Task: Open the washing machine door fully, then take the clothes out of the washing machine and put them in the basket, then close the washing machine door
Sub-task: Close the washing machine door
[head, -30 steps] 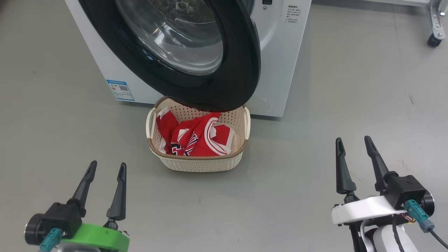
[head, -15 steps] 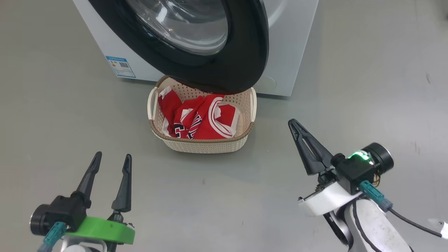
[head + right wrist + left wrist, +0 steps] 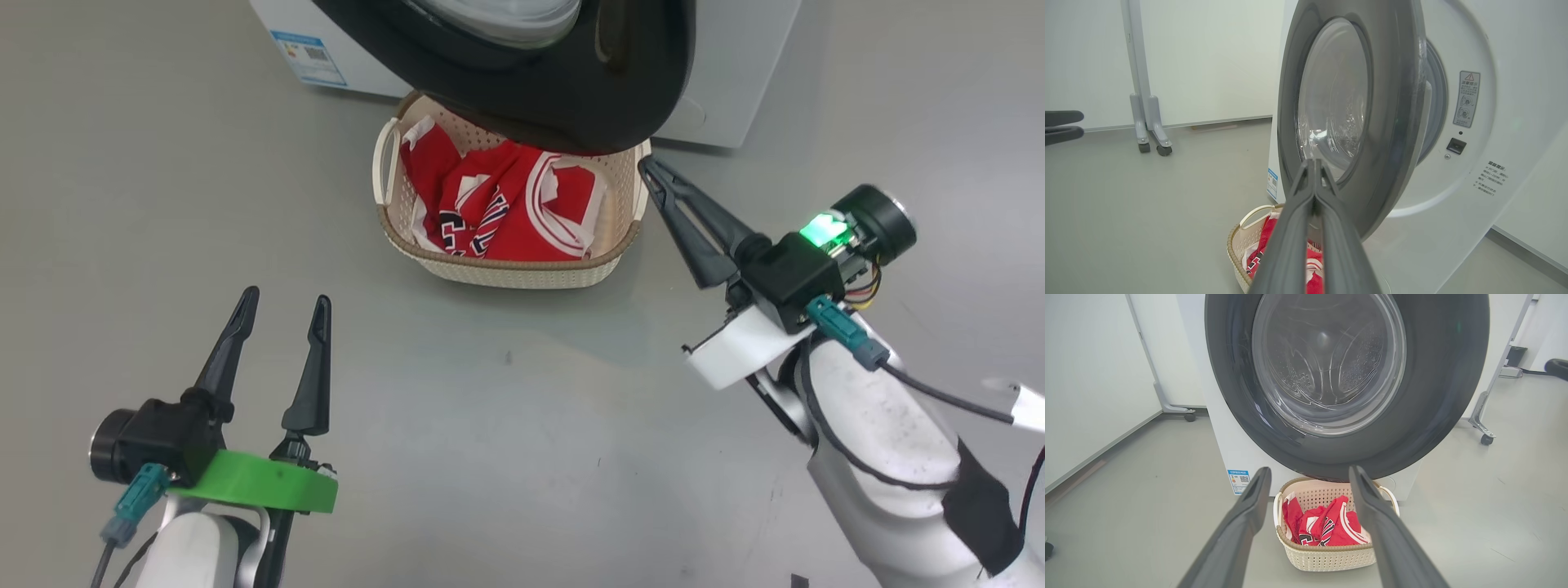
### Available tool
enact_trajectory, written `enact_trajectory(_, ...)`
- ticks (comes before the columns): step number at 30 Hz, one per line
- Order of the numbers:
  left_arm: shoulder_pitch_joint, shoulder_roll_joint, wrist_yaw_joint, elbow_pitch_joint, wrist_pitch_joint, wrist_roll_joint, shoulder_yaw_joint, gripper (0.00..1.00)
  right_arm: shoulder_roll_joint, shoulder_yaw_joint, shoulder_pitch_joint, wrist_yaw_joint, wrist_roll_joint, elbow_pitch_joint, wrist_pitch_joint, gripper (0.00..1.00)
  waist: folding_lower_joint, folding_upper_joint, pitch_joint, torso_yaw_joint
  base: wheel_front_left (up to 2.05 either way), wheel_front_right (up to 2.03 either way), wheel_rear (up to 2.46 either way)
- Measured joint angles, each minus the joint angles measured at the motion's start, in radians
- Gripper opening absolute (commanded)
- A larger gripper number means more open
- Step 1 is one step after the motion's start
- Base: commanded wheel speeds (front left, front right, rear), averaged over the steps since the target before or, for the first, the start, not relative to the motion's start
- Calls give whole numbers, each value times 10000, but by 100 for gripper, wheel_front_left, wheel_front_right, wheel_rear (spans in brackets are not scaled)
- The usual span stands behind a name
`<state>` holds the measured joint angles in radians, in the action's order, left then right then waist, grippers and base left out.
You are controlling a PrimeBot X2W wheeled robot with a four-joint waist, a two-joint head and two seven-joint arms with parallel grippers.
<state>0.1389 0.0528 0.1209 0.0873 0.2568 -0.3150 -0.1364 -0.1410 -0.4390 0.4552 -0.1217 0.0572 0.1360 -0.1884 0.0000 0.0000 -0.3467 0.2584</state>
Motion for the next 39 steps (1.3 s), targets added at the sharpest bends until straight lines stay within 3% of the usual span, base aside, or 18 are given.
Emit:
enact_trajectory(22, 1126, -176, 4, 311, 0, -372, -765, 100, -1129, 134, 3293, -4, -33, 1676, 330, 0, 1, 0, -2048, 1613, 0, 0, 0)
enact_trajectory(39, 1475, -247, 35, 389, 0, -836, -867, 100, -1534, 198, 4810, -92, 134, 2602, 142, 0, 1, 0, -2643, 1794, 0, 0, 0)
